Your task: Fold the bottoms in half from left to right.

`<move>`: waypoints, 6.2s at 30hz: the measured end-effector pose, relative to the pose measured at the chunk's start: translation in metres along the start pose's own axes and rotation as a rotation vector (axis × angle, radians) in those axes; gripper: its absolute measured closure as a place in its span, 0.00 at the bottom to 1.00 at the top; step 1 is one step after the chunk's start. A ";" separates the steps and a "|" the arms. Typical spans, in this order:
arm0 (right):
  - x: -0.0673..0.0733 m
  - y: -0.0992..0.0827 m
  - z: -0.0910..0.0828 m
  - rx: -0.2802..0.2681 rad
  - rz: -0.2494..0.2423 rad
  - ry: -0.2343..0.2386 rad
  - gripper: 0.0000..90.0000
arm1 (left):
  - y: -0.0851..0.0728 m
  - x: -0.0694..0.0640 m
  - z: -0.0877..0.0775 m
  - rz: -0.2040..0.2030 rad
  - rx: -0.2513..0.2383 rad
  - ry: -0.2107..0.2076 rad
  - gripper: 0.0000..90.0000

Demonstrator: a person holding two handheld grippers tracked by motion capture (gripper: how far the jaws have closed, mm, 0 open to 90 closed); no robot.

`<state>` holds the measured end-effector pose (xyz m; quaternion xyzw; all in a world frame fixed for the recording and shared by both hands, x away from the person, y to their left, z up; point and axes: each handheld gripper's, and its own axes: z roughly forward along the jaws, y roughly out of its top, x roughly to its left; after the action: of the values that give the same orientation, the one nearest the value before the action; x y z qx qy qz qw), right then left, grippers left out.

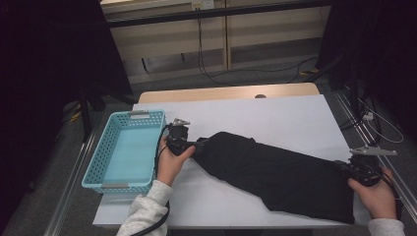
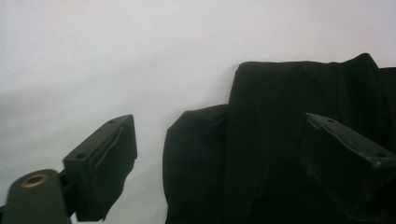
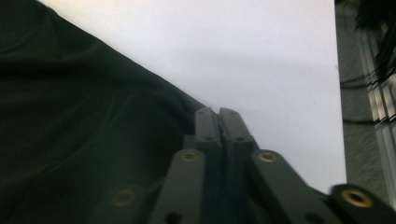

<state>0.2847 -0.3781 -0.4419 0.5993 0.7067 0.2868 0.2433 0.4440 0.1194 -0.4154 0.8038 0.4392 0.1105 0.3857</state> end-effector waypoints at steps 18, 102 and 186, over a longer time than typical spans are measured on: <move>0.047 0.026 0.003 -0.084 -0.065 0.136 0.47 | 0.010 0.004 0.028 0.014 0.104 -0.008 0.75; 0.067 0.029 0.008 -0.085 -0.100 0.251 0.36 | -0.018 0.008 0.005 -0.052 0.085 0.016 0.43; 0.072 0.034 0.001 -0.122 -0.141 0.254 0.27 | -0.014 0.012 0.020 -0.064 0.178 0.125 0.61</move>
<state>0.2974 -0.3035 -0.4187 0.4911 0.7533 0.3849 0.2077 0.4527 0.1233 -0.4409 0.8121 0.4959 0.1085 0.2878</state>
